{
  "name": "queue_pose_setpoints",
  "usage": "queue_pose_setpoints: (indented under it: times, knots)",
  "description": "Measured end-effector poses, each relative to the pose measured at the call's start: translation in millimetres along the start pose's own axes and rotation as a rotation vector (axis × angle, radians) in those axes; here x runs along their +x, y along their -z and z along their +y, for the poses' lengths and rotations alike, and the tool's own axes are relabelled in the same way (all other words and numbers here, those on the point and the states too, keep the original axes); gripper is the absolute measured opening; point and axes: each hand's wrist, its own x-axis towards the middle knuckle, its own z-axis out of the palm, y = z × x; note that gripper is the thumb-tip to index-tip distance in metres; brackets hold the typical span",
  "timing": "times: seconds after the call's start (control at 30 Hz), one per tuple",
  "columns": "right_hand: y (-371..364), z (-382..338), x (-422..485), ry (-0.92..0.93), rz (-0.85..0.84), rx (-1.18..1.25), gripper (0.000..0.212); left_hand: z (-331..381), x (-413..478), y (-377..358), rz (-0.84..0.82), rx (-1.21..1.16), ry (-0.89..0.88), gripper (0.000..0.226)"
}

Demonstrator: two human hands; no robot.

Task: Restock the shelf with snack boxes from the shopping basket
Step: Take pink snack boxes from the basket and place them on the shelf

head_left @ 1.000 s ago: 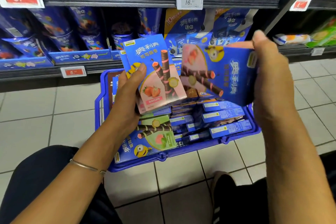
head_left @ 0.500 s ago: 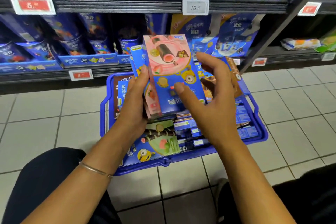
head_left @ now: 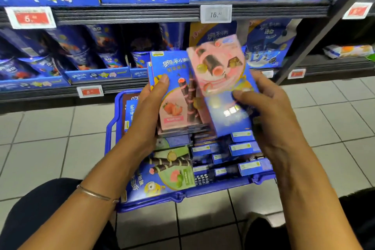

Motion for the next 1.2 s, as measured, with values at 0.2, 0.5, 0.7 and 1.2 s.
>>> queue_pose_setpoints:
  times: [0.2, 0.5, 0.7, 1.2]
  knots:
    - [-4, -82, 18, 0.306, -0.077, -0.138, 0.045, 53, -19, -33, -0.096, 0.004, 0.271, 0.042]
    - [-55, -293, -3, 0.541, -0.183, -0.521, 0.055, 256, -116, -102, 0.044, -0.159, 0.405, 0.016]
    - [-137, -448, -41, 0.448, -0.224, -0.367, 0.063, 422, -213, -134, 0.049, -0.212, 0.253, 0.056]
    - [-321, -649, -130, -0.135, -0.307, 0.064, 0.049, 646, -379, -105, 0.374, -0.149, -0.155, 0.059]
